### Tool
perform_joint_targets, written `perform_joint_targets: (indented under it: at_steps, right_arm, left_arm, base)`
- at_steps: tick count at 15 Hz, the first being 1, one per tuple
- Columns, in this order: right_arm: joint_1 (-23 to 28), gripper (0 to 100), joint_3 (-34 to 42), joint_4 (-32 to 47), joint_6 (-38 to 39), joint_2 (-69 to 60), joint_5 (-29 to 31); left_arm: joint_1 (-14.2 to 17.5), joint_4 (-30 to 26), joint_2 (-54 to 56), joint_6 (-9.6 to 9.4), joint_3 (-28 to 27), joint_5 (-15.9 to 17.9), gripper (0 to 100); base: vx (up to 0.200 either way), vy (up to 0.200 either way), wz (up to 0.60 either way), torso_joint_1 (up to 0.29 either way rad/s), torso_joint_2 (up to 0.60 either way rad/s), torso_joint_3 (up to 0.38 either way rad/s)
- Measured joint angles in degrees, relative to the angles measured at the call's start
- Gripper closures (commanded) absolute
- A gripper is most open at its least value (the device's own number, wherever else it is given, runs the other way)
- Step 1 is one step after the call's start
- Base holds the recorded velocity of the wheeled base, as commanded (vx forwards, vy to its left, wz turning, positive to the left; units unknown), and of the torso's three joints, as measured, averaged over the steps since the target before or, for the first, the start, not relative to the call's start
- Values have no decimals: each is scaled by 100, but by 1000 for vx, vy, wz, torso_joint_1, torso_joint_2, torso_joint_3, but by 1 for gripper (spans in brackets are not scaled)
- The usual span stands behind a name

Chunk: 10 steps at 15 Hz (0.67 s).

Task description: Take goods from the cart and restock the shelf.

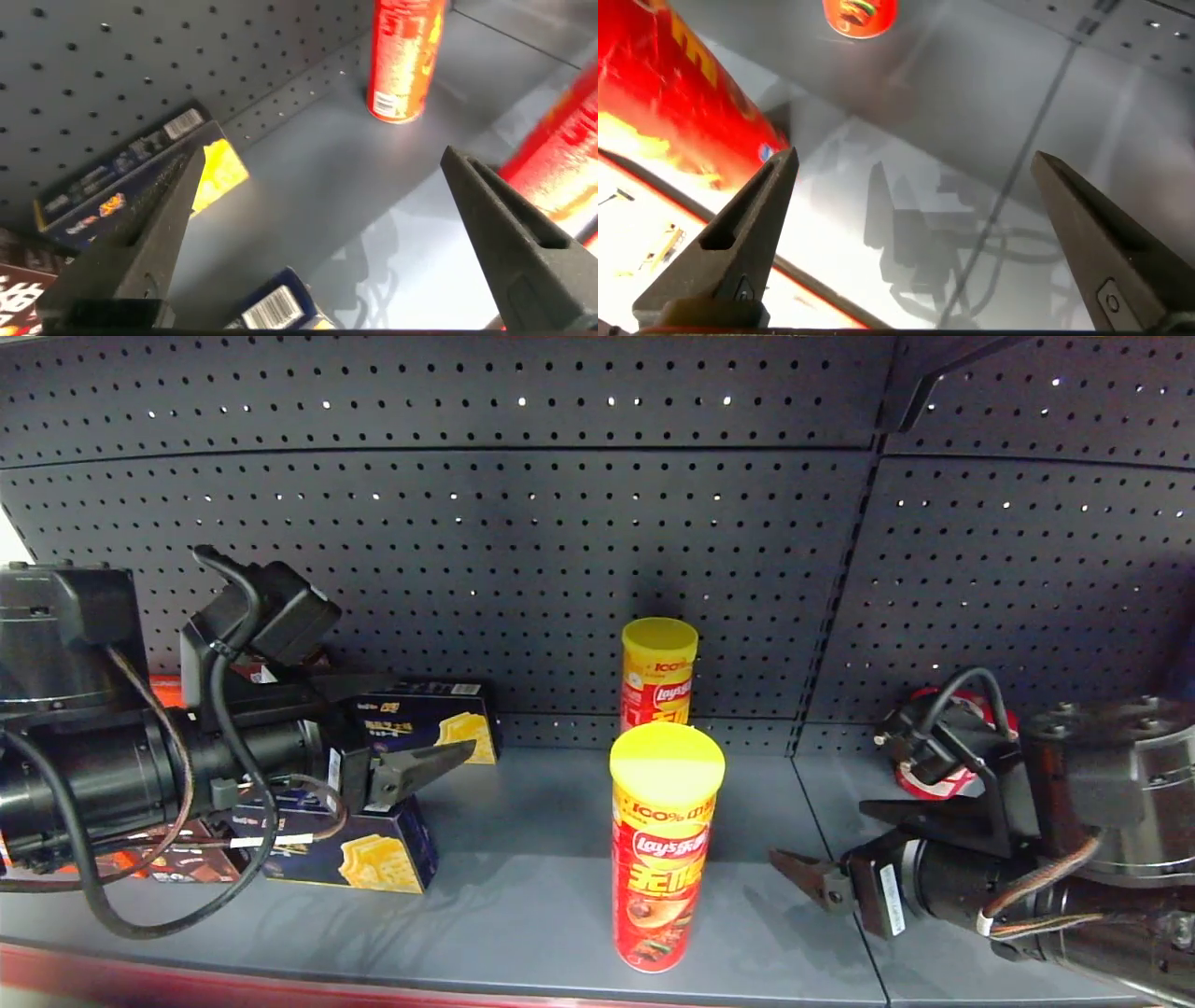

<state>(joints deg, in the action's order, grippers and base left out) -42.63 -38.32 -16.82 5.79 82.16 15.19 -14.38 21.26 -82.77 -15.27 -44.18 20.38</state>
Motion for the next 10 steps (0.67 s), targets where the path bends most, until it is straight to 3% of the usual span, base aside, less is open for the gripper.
perform_joint_targets:
  at_steps: [7, 10]
  right_arm:
    - [291, 0, 505, -20, 0, -516, -96]
    - [451, 0, 516, -12, -2, -546, -129]
  left_arm:
    - [-881, -33, -79, -35, 218, -30, 0]
    - [-1185, -30, -344, -205, 444, -55, 0]
  base:
    - [0, 0, 0, 0, 0, 0]
    - [0, 0, 0, 0, 0, 0]
